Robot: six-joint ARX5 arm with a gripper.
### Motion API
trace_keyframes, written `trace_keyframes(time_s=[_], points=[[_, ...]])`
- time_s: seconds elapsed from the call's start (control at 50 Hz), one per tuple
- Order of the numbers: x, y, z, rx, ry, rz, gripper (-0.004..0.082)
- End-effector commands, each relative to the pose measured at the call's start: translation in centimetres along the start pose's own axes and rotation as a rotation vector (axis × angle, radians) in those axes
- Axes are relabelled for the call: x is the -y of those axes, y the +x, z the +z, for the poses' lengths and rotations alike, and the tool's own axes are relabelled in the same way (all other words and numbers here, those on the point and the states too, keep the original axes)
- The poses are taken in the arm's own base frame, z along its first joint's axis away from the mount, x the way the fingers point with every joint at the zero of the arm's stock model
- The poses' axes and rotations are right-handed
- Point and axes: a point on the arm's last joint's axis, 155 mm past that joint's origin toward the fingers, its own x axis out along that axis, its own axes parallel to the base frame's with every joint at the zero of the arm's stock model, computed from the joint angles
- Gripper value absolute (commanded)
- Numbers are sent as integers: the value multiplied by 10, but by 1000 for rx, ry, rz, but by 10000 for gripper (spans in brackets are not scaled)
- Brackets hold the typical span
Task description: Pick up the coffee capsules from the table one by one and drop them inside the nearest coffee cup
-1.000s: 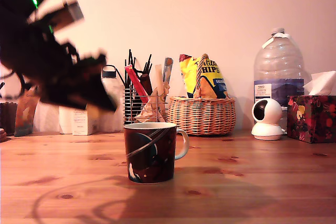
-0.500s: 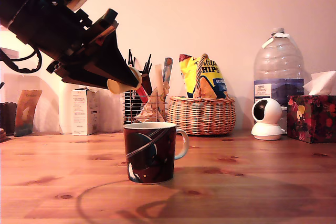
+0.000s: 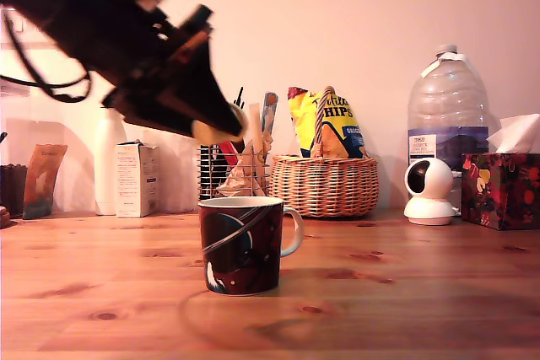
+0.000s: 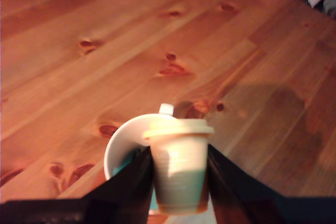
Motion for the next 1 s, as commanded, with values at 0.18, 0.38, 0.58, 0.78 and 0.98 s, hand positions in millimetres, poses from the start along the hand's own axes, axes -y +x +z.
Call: trace_keyframes(time_s=[0.18,0.38,0.58,0.78,0.98], points=[[-1,26,-13,-122,19,-8,159],[-8,36,-24,-205,22,15,159],[-9,37,-32,-237,12,14,161],[-9,37,-33,-240,10,14,163],[-9,37,-34,-246,9,14,193]])
